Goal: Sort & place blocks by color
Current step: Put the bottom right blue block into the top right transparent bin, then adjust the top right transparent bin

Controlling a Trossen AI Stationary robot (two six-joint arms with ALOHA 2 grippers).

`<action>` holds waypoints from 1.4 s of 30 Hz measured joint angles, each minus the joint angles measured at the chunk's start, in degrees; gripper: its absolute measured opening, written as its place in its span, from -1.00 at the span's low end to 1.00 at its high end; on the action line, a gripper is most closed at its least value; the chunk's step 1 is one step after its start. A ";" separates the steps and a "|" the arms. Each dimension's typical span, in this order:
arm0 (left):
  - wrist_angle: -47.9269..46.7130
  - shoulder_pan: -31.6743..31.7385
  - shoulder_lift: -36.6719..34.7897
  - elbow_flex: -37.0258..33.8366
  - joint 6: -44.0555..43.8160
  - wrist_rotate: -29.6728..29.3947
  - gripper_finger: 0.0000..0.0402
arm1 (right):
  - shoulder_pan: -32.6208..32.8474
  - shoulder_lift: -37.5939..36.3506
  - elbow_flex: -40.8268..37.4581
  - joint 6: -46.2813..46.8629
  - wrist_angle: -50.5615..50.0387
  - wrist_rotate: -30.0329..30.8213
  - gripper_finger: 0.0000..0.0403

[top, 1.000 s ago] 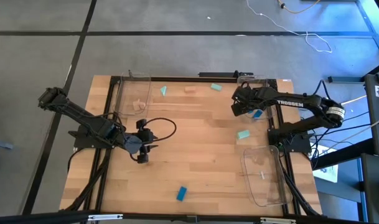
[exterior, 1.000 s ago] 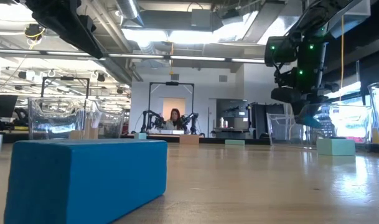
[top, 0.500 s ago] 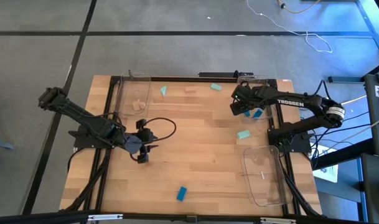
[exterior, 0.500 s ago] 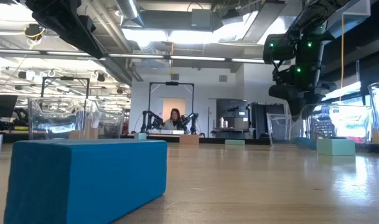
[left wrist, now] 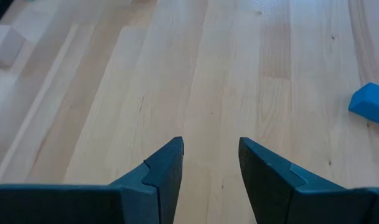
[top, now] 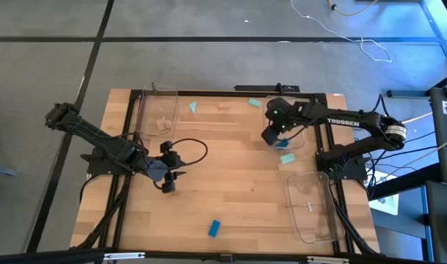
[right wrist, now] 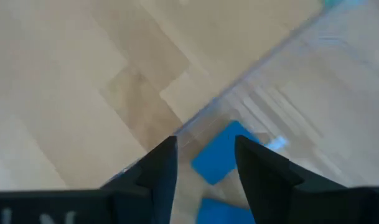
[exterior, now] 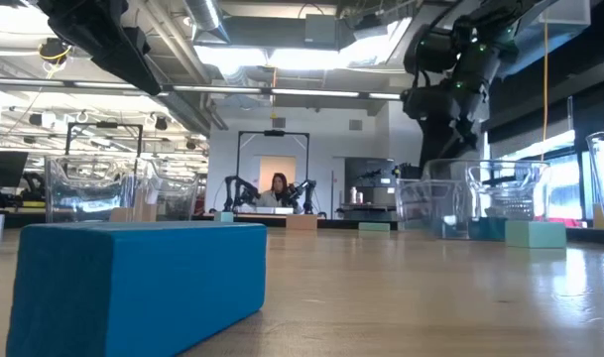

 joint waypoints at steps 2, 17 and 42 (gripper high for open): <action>0.00 0.00 0.00 0.00 -0.53 0.03 -0.26 | 0.89 0.00 0.00 1.62 0.02 2.66 -0.20; 0.00 0.01 0.00 0.00 -1.14 0.13 -0.26 | 7.64 0.40 1.64 -5.95 13.32 6.14 -0.20; 0.03 0.01 0.00 0.01 -1.27 -0.09 -0.26 | 7.60 12.37 -0.94 1.36 15.35 21.34 -0.20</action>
